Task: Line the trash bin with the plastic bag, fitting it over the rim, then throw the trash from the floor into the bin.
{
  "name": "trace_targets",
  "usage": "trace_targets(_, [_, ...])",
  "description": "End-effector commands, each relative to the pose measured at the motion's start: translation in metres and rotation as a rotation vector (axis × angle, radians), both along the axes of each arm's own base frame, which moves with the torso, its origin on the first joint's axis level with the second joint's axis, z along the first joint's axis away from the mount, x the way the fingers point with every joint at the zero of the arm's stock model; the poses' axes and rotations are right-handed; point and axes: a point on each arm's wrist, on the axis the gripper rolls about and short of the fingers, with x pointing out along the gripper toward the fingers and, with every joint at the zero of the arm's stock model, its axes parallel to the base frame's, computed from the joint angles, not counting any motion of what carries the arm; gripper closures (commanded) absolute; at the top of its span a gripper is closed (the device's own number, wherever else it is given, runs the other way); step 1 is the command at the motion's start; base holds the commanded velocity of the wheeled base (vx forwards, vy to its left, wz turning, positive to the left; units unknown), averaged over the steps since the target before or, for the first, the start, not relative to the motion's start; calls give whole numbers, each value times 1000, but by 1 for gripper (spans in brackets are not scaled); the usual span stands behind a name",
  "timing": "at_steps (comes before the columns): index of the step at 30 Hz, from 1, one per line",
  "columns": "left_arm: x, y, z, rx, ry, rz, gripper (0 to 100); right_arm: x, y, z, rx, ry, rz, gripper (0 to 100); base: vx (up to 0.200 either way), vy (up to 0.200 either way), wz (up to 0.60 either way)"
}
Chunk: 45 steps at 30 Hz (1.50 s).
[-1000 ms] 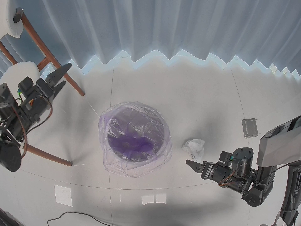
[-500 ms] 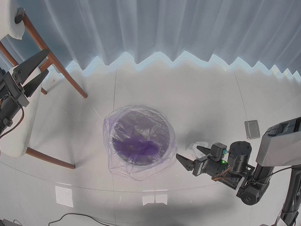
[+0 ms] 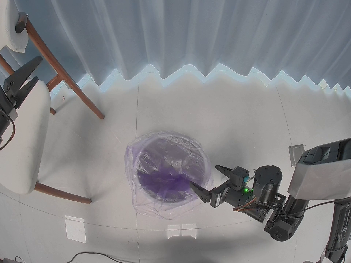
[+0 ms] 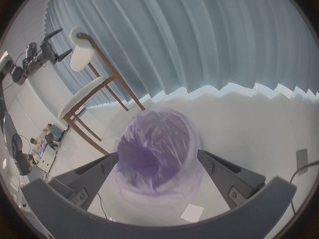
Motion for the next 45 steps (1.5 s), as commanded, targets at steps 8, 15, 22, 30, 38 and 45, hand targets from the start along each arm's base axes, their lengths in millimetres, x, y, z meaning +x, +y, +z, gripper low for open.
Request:
trace_targets(8, [-4, -6, 15, 1, -57, -35, 0, 18, 2, -2, 18, -44, -26, 0, 125, 0, 0])
trace_targets(15, [-4, -14, 11, 6, -56, -84, 0, 13, 8, -10, -4, -26, -2, 0, 0, 0, 0])
trace_targets(22, [-7, -19, 7, 7, -44, -116, 0, 14, 25, -29, -23, -11, 38, 0, 0, 0, 0])
trace_targets(30, [-7, -24, 2, 16, -32, -145, 0, 22, 35, -38, -21, -23, 45, 0, 0, 0, 0])
trace_targets(38, [-6, -29, -4, 45, -28, -161, 0, 20, 38, -47, -41, -10, 54, 100, 0, 0, 0])
trace_targets(45, [-6, -29, -5, 45, -25, -162, 0, 24, 37, -23, 14, -58, 43, 100, 0, 0, 0])
